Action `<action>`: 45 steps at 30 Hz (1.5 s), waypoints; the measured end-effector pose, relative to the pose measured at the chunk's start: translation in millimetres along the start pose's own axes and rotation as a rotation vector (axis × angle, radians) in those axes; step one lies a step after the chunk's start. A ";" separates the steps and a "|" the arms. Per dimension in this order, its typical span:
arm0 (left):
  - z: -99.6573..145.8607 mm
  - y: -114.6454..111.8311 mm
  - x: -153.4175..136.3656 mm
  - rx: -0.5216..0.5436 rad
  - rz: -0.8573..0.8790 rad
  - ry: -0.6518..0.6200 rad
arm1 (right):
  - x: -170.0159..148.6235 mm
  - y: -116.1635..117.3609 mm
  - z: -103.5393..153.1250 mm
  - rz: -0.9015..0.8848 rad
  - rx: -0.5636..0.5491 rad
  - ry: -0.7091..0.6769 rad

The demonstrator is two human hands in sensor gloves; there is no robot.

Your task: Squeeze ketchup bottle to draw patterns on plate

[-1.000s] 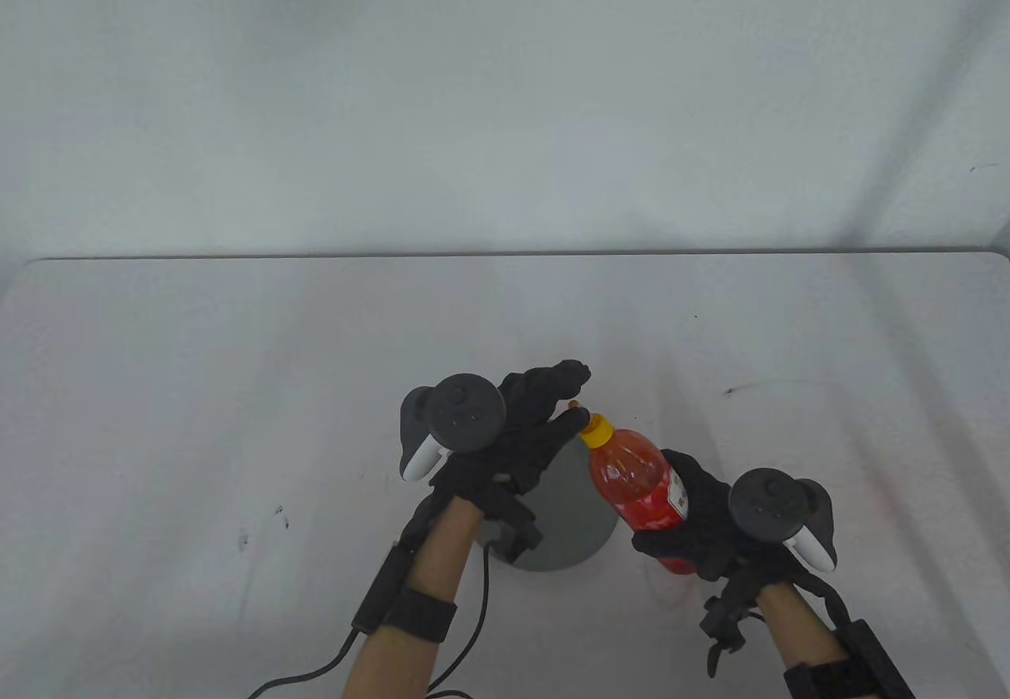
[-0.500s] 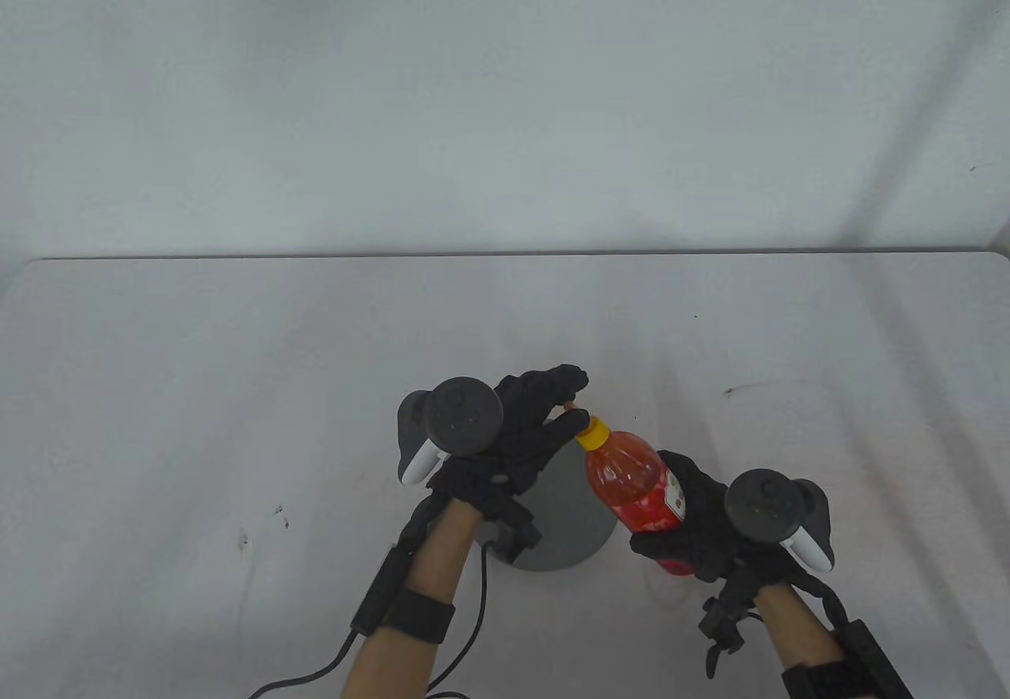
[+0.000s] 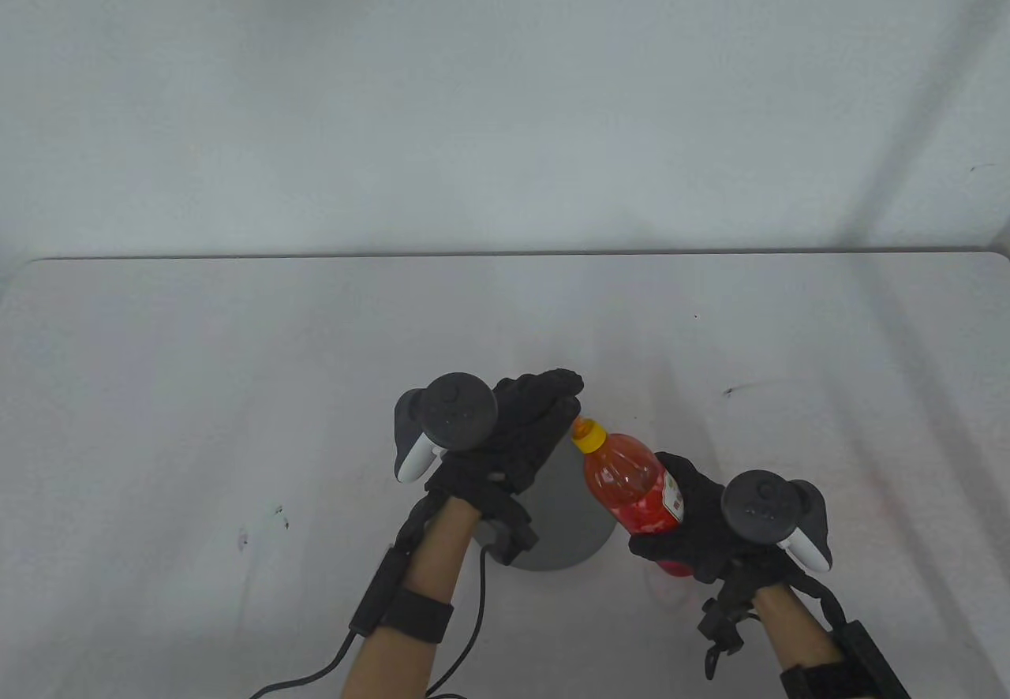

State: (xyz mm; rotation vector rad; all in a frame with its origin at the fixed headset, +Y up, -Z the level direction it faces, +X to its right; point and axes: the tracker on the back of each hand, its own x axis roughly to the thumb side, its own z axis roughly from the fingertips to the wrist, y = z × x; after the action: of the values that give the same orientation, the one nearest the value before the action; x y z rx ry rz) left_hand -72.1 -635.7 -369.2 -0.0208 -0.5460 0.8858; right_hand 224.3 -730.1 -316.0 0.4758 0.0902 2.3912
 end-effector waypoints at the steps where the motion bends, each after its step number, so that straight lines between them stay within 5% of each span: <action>1: 0.1 0.7 0.1 -0.004 0.000 -0.008 | 0.0 0.1 -0.2 -0.003 0.003 -0.001; 28: -4.4 -4.8 8.5 -0.148 -0.162 -0.070 | 0.5 0.5 -1.2 0.026 0.013 -0.004; 35: 0.1 4.5 13.2 0.076 -0.237 -0.033 | -0.9 -0.8 -1.6 0.018 0.006 0.005; 45: 25.6 30.7 0.5 0.032 -0.377 0.112 | 4.8 -0.4 -1.6 0.048 0.000 -0.008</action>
State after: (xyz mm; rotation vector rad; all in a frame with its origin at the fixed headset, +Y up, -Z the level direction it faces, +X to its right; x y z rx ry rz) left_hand -106.0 -620.8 -354.1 0.0592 -0.4128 0.5221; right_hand 220.7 -726.5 -316.0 0.4921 0.0760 2.4358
